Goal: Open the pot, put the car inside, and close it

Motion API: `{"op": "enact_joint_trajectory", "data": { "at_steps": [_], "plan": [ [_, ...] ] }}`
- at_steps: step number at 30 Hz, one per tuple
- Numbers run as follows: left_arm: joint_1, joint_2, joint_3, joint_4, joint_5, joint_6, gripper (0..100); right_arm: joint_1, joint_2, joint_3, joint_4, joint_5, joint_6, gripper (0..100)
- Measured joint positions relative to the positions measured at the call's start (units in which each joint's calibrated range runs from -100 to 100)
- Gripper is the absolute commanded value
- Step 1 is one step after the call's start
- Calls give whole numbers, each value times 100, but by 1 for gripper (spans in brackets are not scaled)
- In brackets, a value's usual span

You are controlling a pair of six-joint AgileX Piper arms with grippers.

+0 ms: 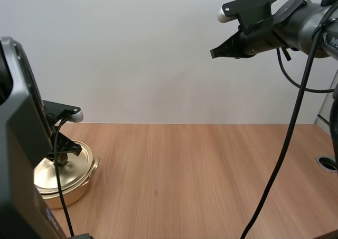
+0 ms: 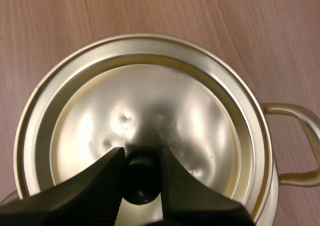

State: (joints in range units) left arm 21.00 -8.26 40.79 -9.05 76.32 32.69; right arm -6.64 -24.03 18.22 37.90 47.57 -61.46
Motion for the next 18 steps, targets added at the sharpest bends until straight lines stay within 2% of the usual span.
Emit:
{"op": "enact_joint_trajectory", "data": {
  "at_steps": [18],
  "plan": [
    [0, -657, -25, 1, 661, -177, 0, 0, 0, 0, 0, 0, 0, 0]
  ]
}}
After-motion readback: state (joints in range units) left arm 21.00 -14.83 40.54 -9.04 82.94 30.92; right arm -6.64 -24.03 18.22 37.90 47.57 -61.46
